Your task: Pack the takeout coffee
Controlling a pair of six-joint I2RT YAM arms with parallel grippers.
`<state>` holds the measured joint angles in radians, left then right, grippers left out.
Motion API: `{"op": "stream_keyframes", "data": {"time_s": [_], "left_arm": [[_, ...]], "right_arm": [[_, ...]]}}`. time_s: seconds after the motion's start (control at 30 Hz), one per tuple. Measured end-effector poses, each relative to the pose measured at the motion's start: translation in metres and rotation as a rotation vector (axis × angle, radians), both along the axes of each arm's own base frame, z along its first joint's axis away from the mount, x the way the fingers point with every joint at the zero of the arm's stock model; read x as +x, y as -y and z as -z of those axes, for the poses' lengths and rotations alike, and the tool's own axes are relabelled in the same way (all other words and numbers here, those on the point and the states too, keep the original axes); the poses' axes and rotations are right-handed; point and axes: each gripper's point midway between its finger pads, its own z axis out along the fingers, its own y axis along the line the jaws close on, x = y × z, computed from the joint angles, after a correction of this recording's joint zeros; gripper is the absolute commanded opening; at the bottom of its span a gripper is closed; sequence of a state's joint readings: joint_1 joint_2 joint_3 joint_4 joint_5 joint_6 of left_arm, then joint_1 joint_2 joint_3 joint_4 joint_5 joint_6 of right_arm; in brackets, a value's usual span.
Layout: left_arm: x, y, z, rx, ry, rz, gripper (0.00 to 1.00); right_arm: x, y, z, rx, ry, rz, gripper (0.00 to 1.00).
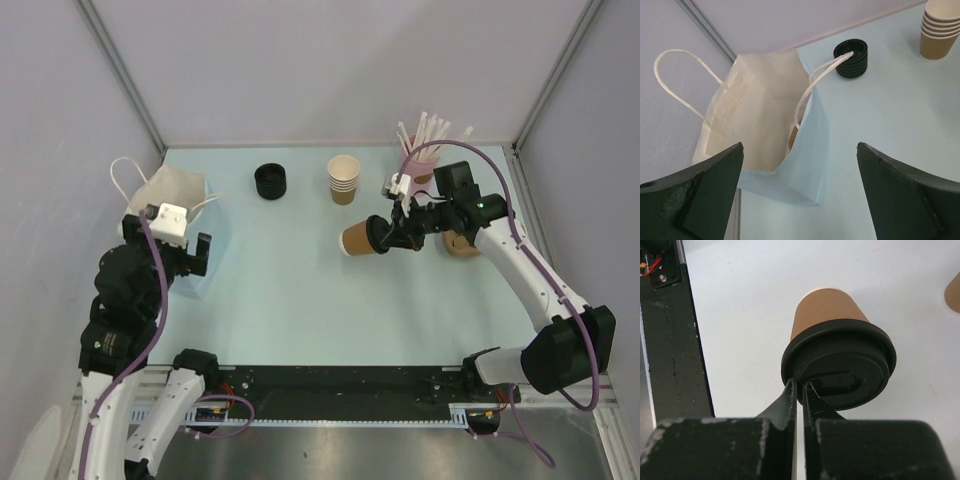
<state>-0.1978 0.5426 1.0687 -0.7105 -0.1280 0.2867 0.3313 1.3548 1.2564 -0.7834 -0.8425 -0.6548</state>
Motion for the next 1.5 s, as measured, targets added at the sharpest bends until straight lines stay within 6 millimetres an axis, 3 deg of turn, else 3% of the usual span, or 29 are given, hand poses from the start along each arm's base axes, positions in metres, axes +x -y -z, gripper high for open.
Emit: {"op": "stream_keyframes", "data": {"time_s": [0.2,0.5,0.77,0.87,1.03,1.07,1.13,1.17,1.23,1.27,1.3,1.5], "left_arm": [[0.022,-0.015,0.034,0.038,-0.088,-0.102,1.0],[0.052,-0.041,0.041,0.13,-0.127,-0.255,0.99],[0.066,-0.036,0.059,0.161,-0.193,-0.231,1.0],[0.068,-0.035,0.067,0.164,-0.216,-0.222,0.95],[0.07,-0.03,0.079,0.152,-0.261,-0.177,0.76],[0.069,-0.028,0.08,0.15,-0.268,-0.158,0.65],[0.069,-0.021,0.083,0.143,-0.277,-0.118,0.53],[0.068,-0.018,0.084,0.144,-0.282,-0.097,0.34],[0.067,-0.01,0.087,0.147,-0.296,-0.04,0.19],[0.066,-0.007,0.088,0.141,-0.301,-0.023,0.04],[0.065,-0.004,0.09,0.144,-0.309,0.003,0.0],[0.067,0.018,0.087,0.133,-0.398,0.138,0.0]], "right_arm": [[0.002,0.007,-0.01,0.013,0.039,0.021,0.0],[0.003,0.011,-0.01,0.015,0.046,0.035,0.0],[0.005,0.012,-0.008,0.008,0.046,0.044,0.0],[0.007,0.014,-0.007,0.007,0.049,0.052,0.0],[0.009,0.017,-0.006,0.003,0.051,0.062,0.0],[0.009,0.017,-0.006,0.003,0.052,0.063,0.0],[0.009,0.017,-0.006,0.004,0.053,0.064,0.0],[0.009,0.017,-0.006,0.004,0.053,0.064,0.0],[0.01,0.018,-0.007,0.006,0.058,0.066,0.0],[0.01,0.018,-0.008,0.007,0.061,0.068,0.0],[0.01,0.019,-0.009,0.009,0.064,0.071,0.0],[0.01,0.022,-0.023,0.033,0.1,0.097,0.0]]}}
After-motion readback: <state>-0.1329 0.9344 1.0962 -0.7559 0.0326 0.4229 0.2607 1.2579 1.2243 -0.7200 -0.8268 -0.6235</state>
